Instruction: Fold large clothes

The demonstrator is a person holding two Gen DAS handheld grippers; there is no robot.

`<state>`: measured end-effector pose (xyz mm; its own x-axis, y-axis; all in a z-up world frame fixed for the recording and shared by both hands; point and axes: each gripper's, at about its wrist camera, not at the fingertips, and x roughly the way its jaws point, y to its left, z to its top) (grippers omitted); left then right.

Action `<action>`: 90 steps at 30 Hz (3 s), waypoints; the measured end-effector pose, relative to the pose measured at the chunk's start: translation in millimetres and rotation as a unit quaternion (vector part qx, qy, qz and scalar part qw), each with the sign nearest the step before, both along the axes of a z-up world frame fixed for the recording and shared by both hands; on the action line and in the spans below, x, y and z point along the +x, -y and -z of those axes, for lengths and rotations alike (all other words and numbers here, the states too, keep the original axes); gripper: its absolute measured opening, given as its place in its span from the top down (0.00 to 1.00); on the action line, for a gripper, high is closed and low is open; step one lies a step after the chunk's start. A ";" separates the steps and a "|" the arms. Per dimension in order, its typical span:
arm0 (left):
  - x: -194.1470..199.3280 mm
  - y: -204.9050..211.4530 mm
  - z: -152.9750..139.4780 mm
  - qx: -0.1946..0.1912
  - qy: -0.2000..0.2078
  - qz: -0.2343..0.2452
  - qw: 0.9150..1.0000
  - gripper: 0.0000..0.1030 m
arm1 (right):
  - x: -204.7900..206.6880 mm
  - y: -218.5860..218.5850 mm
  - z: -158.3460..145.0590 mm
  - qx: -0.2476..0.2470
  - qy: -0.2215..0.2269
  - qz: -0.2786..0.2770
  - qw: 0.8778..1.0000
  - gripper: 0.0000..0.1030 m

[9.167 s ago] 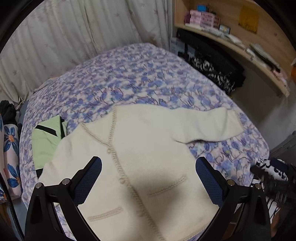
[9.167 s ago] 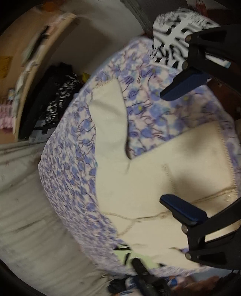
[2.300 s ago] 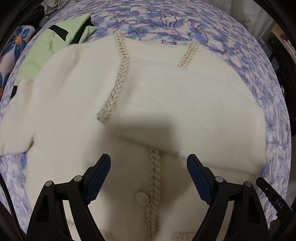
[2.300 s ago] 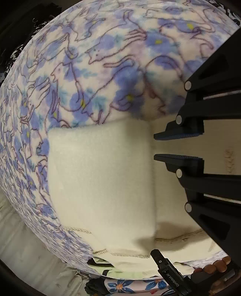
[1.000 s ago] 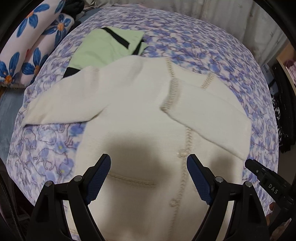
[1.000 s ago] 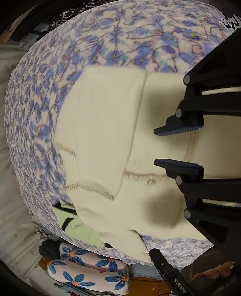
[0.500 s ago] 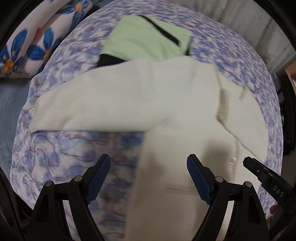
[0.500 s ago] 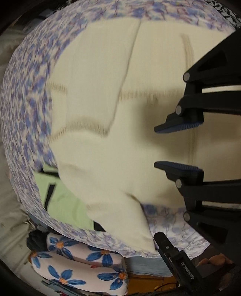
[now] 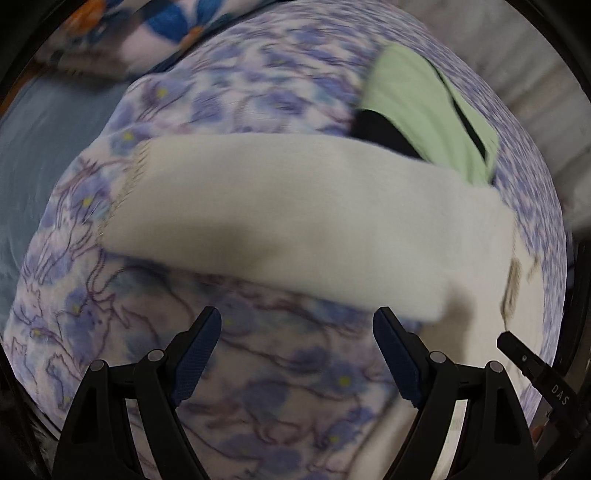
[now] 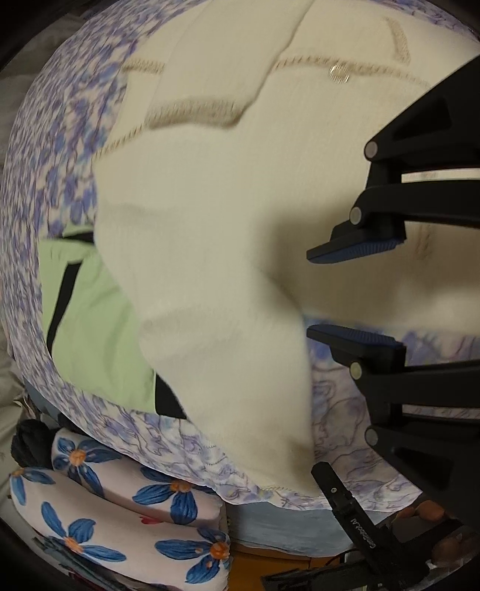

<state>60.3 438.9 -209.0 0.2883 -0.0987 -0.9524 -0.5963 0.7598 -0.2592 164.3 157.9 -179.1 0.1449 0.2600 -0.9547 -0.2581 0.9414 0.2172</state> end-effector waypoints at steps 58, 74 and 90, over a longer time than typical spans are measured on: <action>130.0 324.3 -6.7 0.088 0.079 0.265 0.957 0.87 | 16.5 247.2 44.4 0.011 -0.030 0.163 0.986 0.67; 67.9 270.4 -30.6 0.035 0.071 0.193 0.978 0.30 | 25.0 193.6 20.6 0.061 0.021 0.020 0.998 0.61; 29.6 153.7 -21.1 0.055 0.031 0.065 0.996 0.30 | -20.7 50.8 13.7 -0.016 0.143 -0.222 0.964 0.49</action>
<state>89.9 285.3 -187.8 0.3391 -0.0351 -0.9401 -0.4759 0.8556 -0.2035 143.5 107.1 -192.8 0.2847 0.3288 -0.9005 -0.6821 0.7295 0.0506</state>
